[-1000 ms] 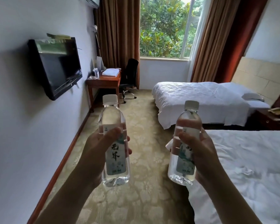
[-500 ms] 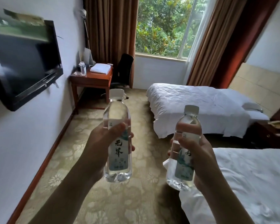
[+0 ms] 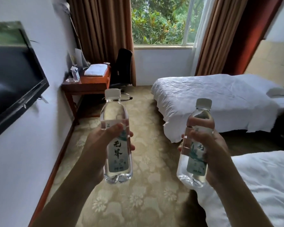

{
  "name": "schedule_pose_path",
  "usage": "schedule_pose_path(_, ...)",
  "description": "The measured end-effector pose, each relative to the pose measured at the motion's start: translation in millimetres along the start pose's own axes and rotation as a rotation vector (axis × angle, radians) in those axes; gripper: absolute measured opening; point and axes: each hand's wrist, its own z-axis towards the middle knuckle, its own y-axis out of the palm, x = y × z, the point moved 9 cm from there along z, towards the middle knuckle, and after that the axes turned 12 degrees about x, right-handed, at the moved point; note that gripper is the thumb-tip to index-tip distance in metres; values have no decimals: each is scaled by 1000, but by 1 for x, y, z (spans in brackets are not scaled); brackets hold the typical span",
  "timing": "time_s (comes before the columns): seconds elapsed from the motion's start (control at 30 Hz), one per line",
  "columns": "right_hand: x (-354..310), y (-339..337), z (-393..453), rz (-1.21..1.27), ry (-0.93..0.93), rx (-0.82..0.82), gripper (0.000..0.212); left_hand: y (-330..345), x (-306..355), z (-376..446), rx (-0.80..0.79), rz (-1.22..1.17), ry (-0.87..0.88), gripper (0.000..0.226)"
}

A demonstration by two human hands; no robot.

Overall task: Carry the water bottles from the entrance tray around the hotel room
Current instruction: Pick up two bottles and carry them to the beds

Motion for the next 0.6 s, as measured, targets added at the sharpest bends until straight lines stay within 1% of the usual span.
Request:
schedule_pose_path(0.07, 5, 13, 42, 33, 0, -13, 59, 10, 1, 41, -1, 41, 9, 36)
schedule_pose_path(0.2, 0, 43, 128, 72, -9, -45, 66, 30, 9, 126, 28, 87, 29, 44)
schedule_pose_path(0.33, -3, 69, 204, 37, -27, -58, 64, 43, 4, 204, 31, 94, 34, 36)
schedule_pose_path(0.37, -3, 72, 221, 39, -22, -47, 64, 46, 2, 222, 21, 90, 30, 39)
schedule_pose_path(0.47, 0, 82, 274, 40, -5, -9, 64, 57, -6, 279, -30, 108, 22, 63)
schedule_pose_path(0.6, 12, 99, 347, 8, 6, 45, 63, 66, -26, 372, -63, 105, -30, 71)
